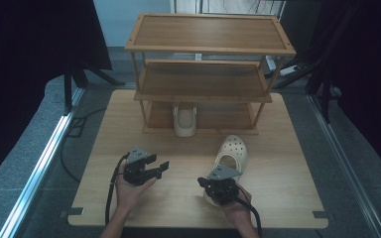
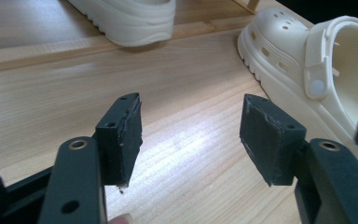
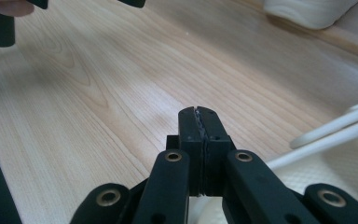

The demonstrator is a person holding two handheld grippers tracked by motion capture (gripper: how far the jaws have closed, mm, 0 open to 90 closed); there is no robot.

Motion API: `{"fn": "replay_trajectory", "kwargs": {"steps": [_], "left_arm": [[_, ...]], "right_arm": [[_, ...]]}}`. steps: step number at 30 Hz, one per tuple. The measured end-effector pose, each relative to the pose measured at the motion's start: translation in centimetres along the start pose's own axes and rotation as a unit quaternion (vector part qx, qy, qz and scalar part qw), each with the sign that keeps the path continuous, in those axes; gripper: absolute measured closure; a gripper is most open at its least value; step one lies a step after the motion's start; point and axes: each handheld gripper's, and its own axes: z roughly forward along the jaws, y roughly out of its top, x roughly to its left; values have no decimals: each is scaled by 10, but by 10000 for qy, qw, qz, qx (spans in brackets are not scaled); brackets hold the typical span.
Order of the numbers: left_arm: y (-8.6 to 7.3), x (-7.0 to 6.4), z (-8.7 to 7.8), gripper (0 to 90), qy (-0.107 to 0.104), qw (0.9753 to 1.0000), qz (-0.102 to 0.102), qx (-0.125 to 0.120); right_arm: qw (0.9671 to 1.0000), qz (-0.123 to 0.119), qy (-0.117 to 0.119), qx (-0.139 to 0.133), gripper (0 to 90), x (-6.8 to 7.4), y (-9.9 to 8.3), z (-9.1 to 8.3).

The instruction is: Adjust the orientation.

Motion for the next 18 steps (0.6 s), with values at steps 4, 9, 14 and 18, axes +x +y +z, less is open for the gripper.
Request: {"fn": "replay_trajectory", "kwargs": {"steps": [4, 9, 14, 18], "left_arm": [[-2, 1, -2, 391, 5, 10000, -85, -48], [-2, 5, -8, 394, 115, 9997, -149, -165], [-3, 10, -10, 394, 99, 9996, -220, -119], [-5, 12, -8, 393, 71, 9996, -264, -30]], "right_arm": [[9998, -34, -60, 173, 893, 2, 0, 8], [9988, -111, -314, 368, 882, 3, -3, 12], [9989, 50, -264, 374, 886, -3, -11, 1], [9988, 99, -249, 398, 866, -5, -18, -9]]}}
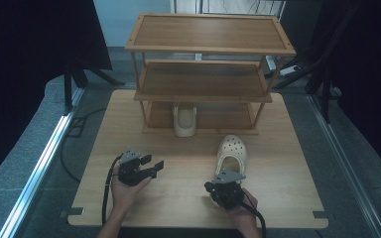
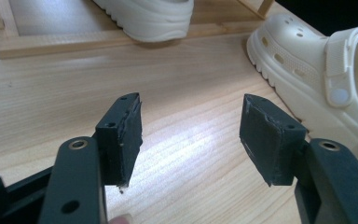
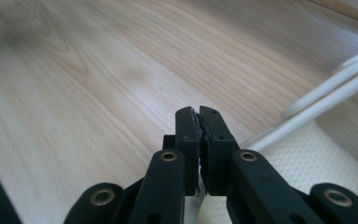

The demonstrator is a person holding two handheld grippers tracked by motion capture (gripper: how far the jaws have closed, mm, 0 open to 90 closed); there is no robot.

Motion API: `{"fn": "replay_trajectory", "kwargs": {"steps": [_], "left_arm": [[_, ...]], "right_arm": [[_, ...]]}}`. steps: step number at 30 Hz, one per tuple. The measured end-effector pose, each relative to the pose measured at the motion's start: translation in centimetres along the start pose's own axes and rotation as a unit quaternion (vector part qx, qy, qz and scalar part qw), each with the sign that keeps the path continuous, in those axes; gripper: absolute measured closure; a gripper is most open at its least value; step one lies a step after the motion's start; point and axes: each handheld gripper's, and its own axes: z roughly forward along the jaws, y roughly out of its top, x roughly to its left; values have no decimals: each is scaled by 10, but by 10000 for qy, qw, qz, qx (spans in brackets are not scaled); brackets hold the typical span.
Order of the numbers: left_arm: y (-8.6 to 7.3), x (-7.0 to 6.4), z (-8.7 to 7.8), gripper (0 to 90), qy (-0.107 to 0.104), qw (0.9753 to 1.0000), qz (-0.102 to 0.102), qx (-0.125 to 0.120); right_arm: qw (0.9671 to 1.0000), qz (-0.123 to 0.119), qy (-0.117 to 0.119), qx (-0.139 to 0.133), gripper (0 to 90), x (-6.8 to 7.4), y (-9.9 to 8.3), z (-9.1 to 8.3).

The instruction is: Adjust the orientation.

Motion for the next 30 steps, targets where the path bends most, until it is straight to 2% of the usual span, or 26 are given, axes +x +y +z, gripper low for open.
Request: {"fn": "replay_trajectory", "kwargs": {"steps": [4, 5, 11, 14, 20, 24, 27, 29, 30], "left_arm": [[0, 0, -3, 393, -10, 10000, -1, -26], [1, 2, -5, 393, 13, 10000, -21, -50], [1, 7, -8, 393, 33, 9999, -99, -88], [1, 8, -8, 393, 40, 9999, -122, -98], [0, 9, -7, 394, 60, 9999, -121, -62], [-1, 9, -6, 394, 57, 9999, -107, -31], [-1, 8, -5, 394, 67, 9999, -91, -22], [-1, 9, -5, 395, 64, 9999, -82, -15], [-2, 9, -5, 395, 75, 9999, -88, -13]], "right_arm": [[9999, 33, 60, 79, 866, -6, -6, -9], [9997, 87, 188, 111, 867, -14, -10, -15], [9986, 316, 398, 165, 868, -31, -20, -27], [9983, 360, 422, 182, 868, -34, -21, -29], [9977, 373, 505, 264, 855, -44, -23, -34], [9979, 238, 538, 282, 816, -41, -22, -33], [9983, 183, 559, -14, 781, -39, -18, -38], [9983, 138, 407, -384, 733, -42, -13, -48], [9983, 138, 407, -384, 733, -42, -13, -48]]}}
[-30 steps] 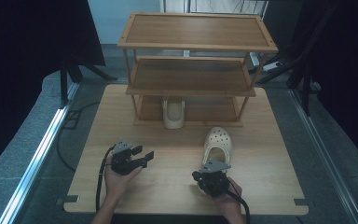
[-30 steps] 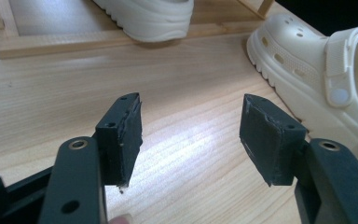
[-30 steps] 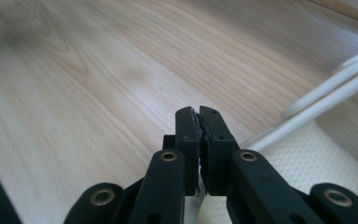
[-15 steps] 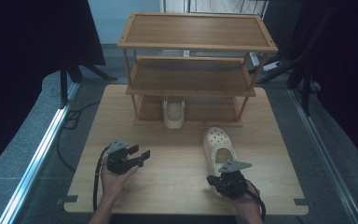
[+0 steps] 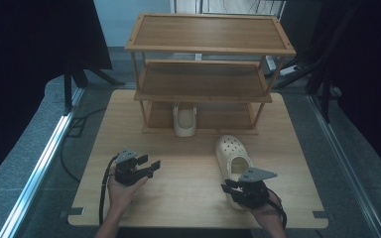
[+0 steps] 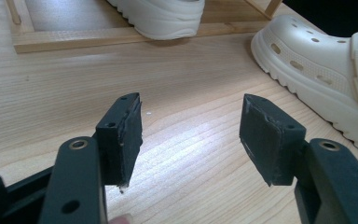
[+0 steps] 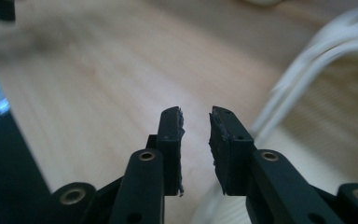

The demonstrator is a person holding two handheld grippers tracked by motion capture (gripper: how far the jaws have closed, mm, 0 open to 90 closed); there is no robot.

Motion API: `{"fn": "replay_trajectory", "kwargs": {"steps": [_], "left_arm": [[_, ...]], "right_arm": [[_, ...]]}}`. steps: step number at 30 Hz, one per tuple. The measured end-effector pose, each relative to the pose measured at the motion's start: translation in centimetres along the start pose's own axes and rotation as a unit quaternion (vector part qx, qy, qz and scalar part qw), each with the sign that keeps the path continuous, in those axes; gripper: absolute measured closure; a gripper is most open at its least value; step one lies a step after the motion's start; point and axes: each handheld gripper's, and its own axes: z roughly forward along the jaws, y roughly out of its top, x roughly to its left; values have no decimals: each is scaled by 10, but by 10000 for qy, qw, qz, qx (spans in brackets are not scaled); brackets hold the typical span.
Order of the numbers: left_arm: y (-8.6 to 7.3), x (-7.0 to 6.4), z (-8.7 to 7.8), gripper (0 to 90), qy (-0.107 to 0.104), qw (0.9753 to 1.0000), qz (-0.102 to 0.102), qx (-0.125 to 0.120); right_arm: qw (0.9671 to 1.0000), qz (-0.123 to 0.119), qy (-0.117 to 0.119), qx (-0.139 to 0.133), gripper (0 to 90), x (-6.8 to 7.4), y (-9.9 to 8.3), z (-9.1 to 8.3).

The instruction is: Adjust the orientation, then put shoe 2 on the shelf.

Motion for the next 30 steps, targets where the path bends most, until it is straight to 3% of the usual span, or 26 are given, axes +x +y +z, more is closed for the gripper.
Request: {"fn": "replay_trajectory", "kwargs": {"steps": [4, 8, 9, 14, 21, 30], "left_arm": [[0, 2, -1, 395, 14, 10000, -21, 2], [1, 3, -6, 395, 38, 10000, -24, -62], [1, 4, -9, 395, 53, 9999, -30, -91], [2, 7, -13, 395, 80, 9998, -71, -147], [1, 4, -11, 395, 46, 9999, -33, -106], [0, 6, -8, 394, 59, 9999, -45, -67]], "right_arm": [[9992, 92, -248, -297, 680, -11, 8, -13], [9965, 129, -686, -471, 631, -25, 16, -27], [9954, 150, -821, -467, 608, -30, 18, -31], [9928, 363, -1059, -429, 594, -42, 13, -39], [9908, 718, -1108, -305, 586, -61, 2, -37], [9894, 806, -1207, -31, 583, -70, -6, -20]]}}
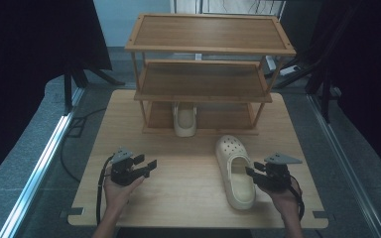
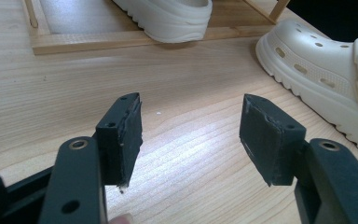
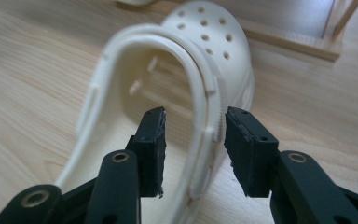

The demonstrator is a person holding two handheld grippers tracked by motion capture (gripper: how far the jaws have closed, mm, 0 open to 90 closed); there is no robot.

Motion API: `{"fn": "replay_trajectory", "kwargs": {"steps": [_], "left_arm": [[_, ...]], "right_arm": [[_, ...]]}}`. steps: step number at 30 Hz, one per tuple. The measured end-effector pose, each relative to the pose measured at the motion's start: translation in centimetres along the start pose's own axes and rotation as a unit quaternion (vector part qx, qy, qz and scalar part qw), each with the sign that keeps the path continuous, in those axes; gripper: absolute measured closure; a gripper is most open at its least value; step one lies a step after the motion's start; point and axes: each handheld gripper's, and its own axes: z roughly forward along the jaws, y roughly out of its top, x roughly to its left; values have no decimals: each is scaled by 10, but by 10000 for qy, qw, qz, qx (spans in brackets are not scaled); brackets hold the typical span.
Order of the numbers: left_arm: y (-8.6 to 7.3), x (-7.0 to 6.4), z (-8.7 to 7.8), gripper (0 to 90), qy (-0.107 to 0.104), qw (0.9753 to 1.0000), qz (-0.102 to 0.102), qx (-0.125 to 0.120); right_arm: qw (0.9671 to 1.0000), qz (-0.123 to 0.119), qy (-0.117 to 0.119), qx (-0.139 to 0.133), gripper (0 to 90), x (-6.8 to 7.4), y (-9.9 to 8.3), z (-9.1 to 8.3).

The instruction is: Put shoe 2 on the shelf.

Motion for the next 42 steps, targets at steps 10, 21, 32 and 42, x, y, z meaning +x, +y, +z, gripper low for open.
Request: {"fn": "replay_trajectory", "kwargs": {"steps": [10, 21, 32, 42], "left_arm": [[-1, -1, 1, 394, -7, 10000, 28, 26], [-1, 0, 2, 394, 14, 10000, 33, 47], [-1, 1, 1, 395, 22, 10000, 36, 36], [-1, 1, 1, 395, 43, 10000, 28, 50]], "right_arm": [[9992, 226, -1, 314, 630, -5, -8, 17], [9971, 608, -299, 360, 759, -6, -9, 20], [9970, 661, -397, 102, 781, -9, -6, 12], [9968, 729, -295, -108, 784, -11, -3, 6]]}}
